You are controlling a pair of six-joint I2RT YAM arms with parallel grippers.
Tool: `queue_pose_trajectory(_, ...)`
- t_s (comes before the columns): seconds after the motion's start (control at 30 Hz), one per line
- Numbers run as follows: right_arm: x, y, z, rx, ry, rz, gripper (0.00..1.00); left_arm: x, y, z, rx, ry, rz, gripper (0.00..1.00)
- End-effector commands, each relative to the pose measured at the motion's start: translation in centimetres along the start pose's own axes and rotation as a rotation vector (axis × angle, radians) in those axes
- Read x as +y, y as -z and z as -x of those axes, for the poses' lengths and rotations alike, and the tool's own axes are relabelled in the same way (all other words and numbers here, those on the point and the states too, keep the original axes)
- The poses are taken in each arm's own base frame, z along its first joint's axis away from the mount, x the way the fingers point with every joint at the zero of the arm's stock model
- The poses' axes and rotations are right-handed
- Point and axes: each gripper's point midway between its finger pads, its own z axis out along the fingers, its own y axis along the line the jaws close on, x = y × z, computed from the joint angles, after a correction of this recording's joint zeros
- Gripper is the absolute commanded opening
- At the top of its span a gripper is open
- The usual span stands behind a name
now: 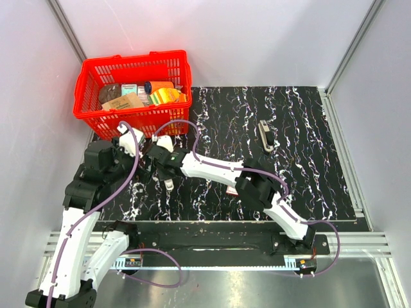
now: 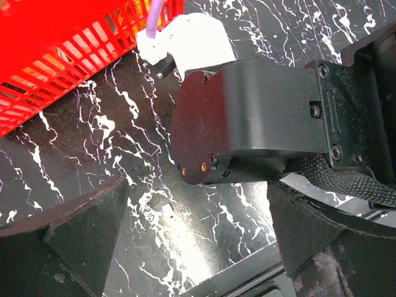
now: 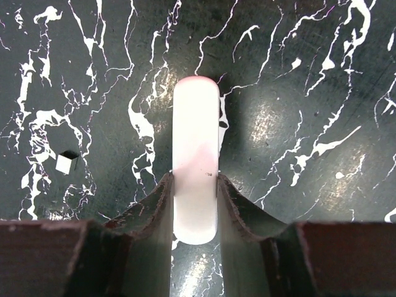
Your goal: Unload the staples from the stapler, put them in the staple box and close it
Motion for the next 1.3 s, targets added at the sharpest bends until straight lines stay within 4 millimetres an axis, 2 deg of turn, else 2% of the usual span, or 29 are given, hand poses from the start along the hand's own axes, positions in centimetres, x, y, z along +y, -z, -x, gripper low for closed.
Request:
queue_pose_trajectory(0.0, 1.4, 0.7, 0.8, -0.044, -0.072, 0.011, 0.28, 1.1, 0.1, 1.4, -0.061, -0.018, 0.052, 0.99)
queue_pose_trajectory(0.13, 1.4, 1.7, 1.7, -0.071, -0.074, 0.017, 0.62, 1.3, -0.2, 1.2, -0.046, -0.028, 0.056, 0.99)
queue_pose_trajectory(0.27, 0.3, 4.6, 4.8, -0.146, -0.047, -0.002, 0.82, 1.5, -0.3, 1.1, -0.027, -0.025, 0.061, 0.99)
queue_pose_trajectory(0.33, -0.8, 6.4, 6.4, -0.170, -0.042, -0.006, 0.87, 1.6, -0.1, 1.5, -0.027, -0.026, 0.064, 0.99)
queue_pose_trajectory(0.43, -4.4, 9.4, 9.3, -0.219, -0.054, -0.020, 0.89, 1.9, -0.1, 1.8, -0.020, -0.029, 0.080, 0.99)
queue_pose_trajectory(0.5, -8.7, 11.2, 11.7, -0.264, -0.089, -0.052, 0.89, 2.0, -0.2, 1.7, -0.015, -0.035, 0.081, 0.99)
queue_pose_trajectory(0.57, -15.7, 12.9, 14.2, -0.320, -0.174, -0.163, 0.89, 1.8, -0.7, 1.1, 0.006, -0.039, 0.064, 0.99)
queue_pose_trajectory(0.63, -24.2, 14.1, 15.9, -0.367, -0.287, -0.269, 0.89, 1.4, -1.4, 0.3, 0.035, -0.038, 0.029, 0.99)
queue_pose_trajectory(0.73, -34.7, 14.8, 15.9, -0.375, -0.387, -0.420, 0.89, 0.8, -1.9, -0.3, 0.051, -0.033, -0.009, 0.99)
queue_pose_trajectory(0.8, -39.1, 14.4, 14.8, -0.331, -0.405, -0.497, 0.89, 0.8, -2.0, -0.3, 0.052, -0.036, -0.012, 0.99)
queue_pose_trajectory(0.87, -42.0, 13.3, 13.4, -0.279, -0.418, -0.554, 0.90, 0.9, -2.0, -0.3, 0.053, -0.043, -0.009, 0.99)
queue_pose_trajectory(0.97, -44.4, 11.1, 11.4, -0.198, -0.417, -0.579, 0.91, 1.0, -2.0, -0.5, 0.059, -0.051, -0.004, 0.99)
queue_pose_trajectory(1.13, -43.9, 7.3, 9.6, -0.090, -0.371, -0.491, 0.91, 1.0, -2.0, -1.4, 0.079, -0.041, 0.003, 0.99)
queue_pose_trajectory(1.27, -44.5, 6.4, 8.5, -0.064, -0.377, -0.520, 0.89, 1.2, -1.9, -1.6, 0.085, -0.042, 0.016, 0.99)
